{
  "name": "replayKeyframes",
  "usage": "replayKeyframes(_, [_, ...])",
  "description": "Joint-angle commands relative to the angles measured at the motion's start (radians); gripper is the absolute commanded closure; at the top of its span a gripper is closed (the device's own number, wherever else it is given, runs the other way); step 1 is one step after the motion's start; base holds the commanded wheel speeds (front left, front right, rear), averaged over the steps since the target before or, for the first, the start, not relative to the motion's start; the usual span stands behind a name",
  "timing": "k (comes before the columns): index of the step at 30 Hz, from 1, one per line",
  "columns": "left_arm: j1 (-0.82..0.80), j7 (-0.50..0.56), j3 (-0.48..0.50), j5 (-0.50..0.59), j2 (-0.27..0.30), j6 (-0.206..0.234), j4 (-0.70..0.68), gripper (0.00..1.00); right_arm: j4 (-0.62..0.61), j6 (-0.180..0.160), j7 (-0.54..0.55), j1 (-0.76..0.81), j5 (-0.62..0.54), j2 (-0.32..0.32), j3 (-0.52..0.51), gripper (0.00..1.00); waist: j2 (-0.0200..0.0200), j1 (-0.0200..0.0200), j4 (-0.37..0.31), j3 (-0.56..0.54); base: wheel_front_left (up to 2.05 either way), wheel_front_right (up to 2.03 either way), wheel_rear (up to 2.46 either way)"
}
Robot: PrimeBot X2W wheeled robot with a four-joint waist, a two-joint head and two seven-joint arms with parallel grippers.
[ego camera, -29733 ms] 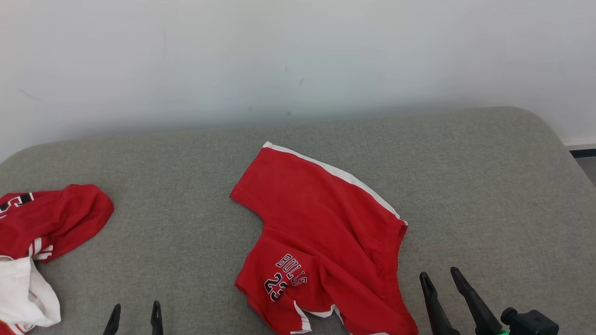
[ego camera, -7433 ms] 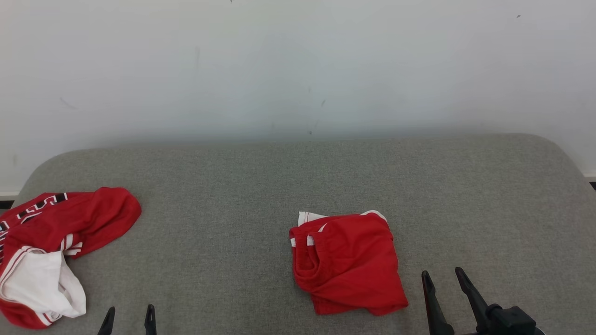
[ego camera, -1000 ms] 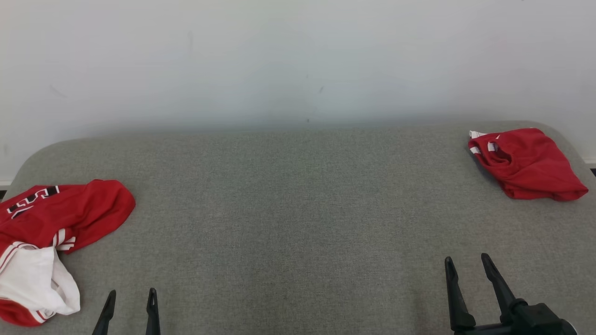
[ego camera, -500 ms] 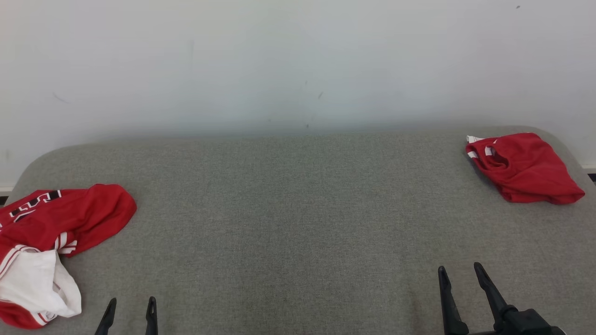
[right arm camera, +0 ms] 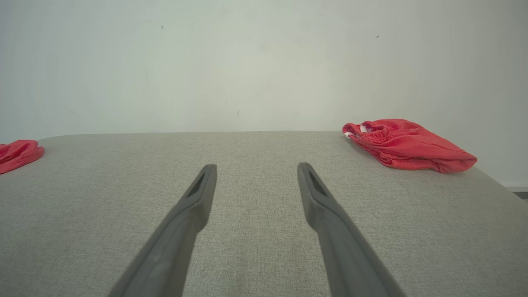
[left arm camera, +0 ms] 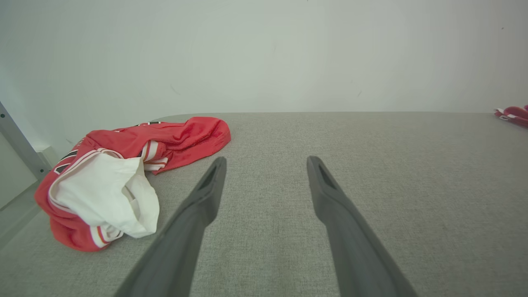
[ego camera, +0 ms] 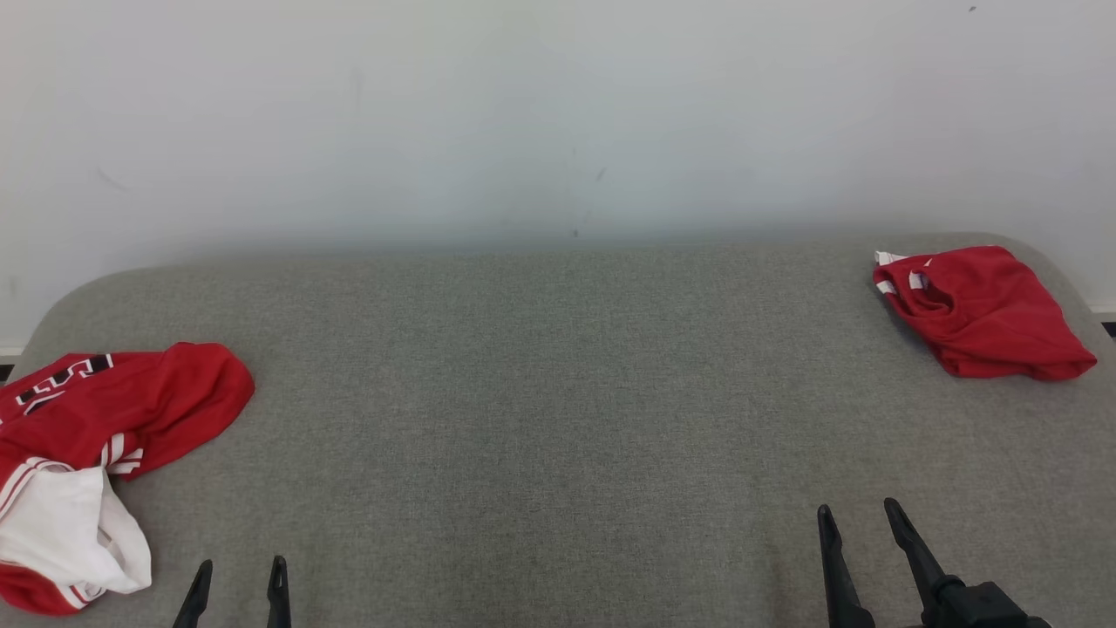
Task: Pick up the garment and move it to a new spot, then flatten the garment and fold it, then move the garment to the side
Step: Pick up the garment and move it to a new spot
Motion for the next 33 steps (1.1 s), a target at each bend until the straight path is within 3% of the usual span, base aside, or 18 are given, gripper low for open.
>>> replayKeyframes(1, [0.010, 0.002, -0.002, -0.002, 0.006, 0.005, -0.004, 0.00, 0.002, -0.003, -0.005, 0.001, -0.003, 0.005, -0.001, 0.00, 0.0000, 0.0000, 0.001, 0.000, 0.00, 0.00, 0.00])
replayKeyframes(11, [-0.004, 0.007, -0.010, 0.001, 0.010, 0.019, -0.013, 0.00, 0.008, -0.003, -0.005, 0.016, 0.006, 0.008, -0.011, 0.00, 0.0000, 0.0000, 0.071, 0.004, 0.00, 0.00, 0.00])
replayKeyframes(23, [0.006, 0.031, -0.007, -0.009, 0.033, 0.035, -0.029, 0.00, 0.020, -0.003, -0.003, 0.034, 0.007, 0.012, -0.049, 0.00, 0.0000, 0.0000, 0.319, 0.006, 0.00, 0.00, 0.00])
replayKeyframes(33, [0.020, 0.042, -0.001, -0.020, 0.039, 0.052, -0.048, 0.00, 0.022, -0.003, -0.003, 0.032, 0.019, 0.012, -0.037, 0.00, 0.0000, 0.0000, 0.449, 0.001, 0.00, 0.00, 0.00])
